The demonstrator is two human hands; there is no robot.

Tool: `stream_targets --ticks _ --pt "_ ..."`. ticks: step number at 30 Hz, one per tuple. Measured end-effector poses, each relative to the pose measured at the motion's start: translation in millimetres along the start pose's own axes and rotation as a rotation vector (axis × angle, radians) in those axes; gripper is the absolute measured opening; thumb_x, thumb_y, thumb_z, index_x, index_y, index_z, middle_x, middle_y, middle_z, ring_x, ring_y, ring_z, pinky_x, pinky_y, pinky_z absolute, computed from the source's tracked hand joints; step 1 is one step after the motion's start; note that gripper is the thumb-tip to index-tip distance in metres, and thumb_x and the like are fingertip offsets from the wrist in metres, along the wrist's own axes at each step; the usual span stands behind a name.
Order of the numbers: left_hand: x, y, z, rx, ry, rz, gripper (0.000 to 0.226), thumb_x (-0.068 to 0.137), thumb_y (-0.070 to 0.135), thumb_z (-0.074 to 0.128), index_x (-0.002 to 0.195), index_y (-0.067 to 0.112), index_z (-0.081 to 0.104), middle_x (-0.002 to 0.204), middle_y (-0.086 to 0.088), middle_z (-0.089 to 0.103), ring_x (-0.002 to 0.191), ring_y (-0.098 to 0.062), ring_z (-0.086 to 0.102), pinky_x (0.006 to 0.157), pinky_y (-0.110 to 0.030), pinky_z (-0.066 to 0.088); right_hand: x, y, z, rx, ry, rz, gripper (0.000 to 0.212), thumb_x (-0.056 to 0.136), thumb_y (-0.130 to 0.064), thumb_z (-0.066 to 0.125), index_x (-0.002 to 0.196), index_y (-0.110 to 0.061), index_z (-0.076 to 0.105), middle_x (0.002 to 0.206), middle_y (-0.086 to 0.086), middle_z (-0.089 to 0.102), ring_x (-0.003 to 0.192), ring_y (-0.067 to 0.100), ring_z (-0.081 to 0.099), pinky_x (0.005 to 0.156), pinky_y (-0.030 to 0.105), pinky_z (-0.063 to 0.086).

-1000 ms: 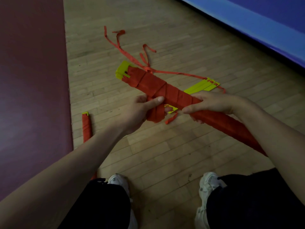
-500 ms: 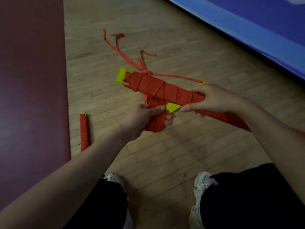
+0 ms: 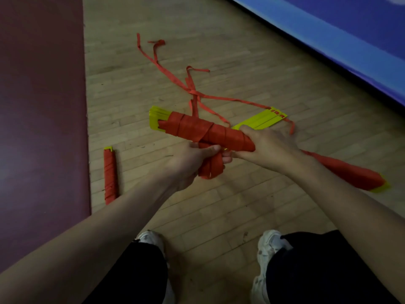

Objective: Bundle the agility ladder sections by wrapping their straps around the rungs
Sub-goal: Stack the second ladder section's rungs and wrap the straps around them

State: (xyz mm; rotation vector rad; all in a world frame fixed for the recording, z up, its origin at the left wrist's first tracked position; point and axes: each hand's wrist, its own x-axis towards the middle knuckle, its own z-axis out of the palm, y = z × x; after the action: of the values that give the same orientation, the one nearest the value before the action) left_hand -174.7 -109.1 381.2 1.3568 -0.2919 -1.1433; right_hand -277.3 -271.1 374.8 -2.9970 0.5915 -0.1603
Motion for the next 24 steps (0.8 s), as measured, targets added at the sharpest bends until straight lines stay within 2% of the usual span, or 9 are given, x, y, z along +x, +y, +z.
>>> stream_targets --ticks 3,6,9,11,15,18,20,22,24 --pt "2.7 2.4 -7.8 -0.007 0.022 0.009 0.014 0.094 -0.001 0.052 0.097 -0.006 0.064 0.076 -0.007 0.073 0.067 -0.012 0.071 0.069 -0.029 0.058 0.7 -11.3 5.7 -0.037 0.051 -0.027 0.055 0.086 -0.059 0.057 0.133 -0.036 0.039 0.115 -0.001 0.065 0.11 0.025 0.061 0.071 0.032 0.036" --pt "1.2 3.3 -11.0 0.054 0.051 0.048 0.014 0.09 0.003 0.06 0.1 -0.004 0.066 0.08 -0.008 0.072 0.069 -0.014 0.07 0.063 -0.027 0.057 -1.3 -15.7 6.3 -0.056 0.051 -0.061 0.062 0.089 -0.052 0.055 0.144 -0.038 0.029 0.123 0.0 0.058 0.114 0.025 0.057 0.078 0.034 0.041" --pt "2.0 6.7 -12.4 0.08 0.046 0.063 0.029 0.09 0.033 0.061 0.096 0.007 0.071 0.079 -0.008 0.07 0.068 -0.015 0.067 0.061 -0.028 0.055 -1.7 -18.6 13.7 -0.062 0.136 -0.117 0.068 0.085 -0.035 0.068 0.145 -0.031 0.037 0.108 0.012 0.058 0.103 0.035 0.059 0.08 0.041 0.044" --pt "5.6 8.1 -13.6 0.027 0.097 0.025 0.044 0.09 0.051 0.053 0.082 0.013 0.073 0.073 -0.01 0.069 0.065 -0.019 0.065 0.069 -0.033 0.051 -1.7 -19.5 22.3 -0.061 0.203 -0.157 0.074 0.07 -0.023 0.081 0.138 -0.023 0.05 0.092 0.016 0.06 0.086 0.036 0.063 0.072 0.042 0.046" --pt "10.2 5.0 -14.5 -0.035 0.168 0.018 0.04 0.092 0.039 0.047 0.081 0.006 0.068 0.066 -0.014 0.068 0.059 -0.024 0.061 0.079 -0.043 0.043 -1.2 -18.5 26.2 -0.093 0.245 -0.217 0.073 0.069 -0.029 0.078 0.137 -0.022 0.051 0.089 0.013 0.057 0.086 0.035 0.061 0.07 0.04 0.045" --pt "8.6 5.0 -14.3 -0.023 0.12 0.055 0.038 0.092 0.033 0.046 0.09 0.0 0.065 0.069 -0.015 0.068 0.059 -0.023 0.063 0.079 -0.045 0.045 1.8 -11.4 6.6 0.21 0.002 -0.149 0.072 0.072 -0.054 0.074 0.136 -0.034 0.047 0.109 -0.007 0.061 0.105 0.015 0.057 0.083 0.028 0.044" --pt "7.9 6.0 -14.8 -0.001 0.111 0.098 0.036 0.093 0.03 0.047 0.091 -0.001 0.065 0.071 -0.016 0.068 0.062 -0.026 0.064 0.077 -0.045 0.045 4.4 -3.7 -9.4 0.439 -0.211 -0.05 0.06 0.063 -0.062 0.076 0.116 -0.042 0.056 0.095 -0.027 0.061 0.087 -0.009 0.055 0.074 0.006 0.04" --pt "8.0 6.4 -15.5 0.026 0.074 0.148 0.039 0.092 0.03 0.047 0.094 -0.005 0.064 0.073 -0.019 0.067 0.065 -0.032 0.063 0.072 -0.044 0.044 4.4 0.7 -18.4 0.586 -0.382 0.006 0.046 0.058 -0.062 0.074 0.091 -0.032 0.064 0.072 -0.025 0.063 0.069 -0.011 0.056 0.062 0.005 0.038" --pt "8.1 7.0 -15.9 0.05 0.038 0.184 0.041 0.093 0.029 0.044 0.094 -0.007 0.063 0.073 -0.022 0.065 0.065 -0.033 0.061 0.061 -0.035 0.045 3.2 2.5 -17.7 0.816 -0.498 0.028 0.038 0.061 -0.05 0.073 0.083 -0.02 0.066 0.071 -0.008 0.069 0.067 0.001 0.063 0.063 0.014 0.047"
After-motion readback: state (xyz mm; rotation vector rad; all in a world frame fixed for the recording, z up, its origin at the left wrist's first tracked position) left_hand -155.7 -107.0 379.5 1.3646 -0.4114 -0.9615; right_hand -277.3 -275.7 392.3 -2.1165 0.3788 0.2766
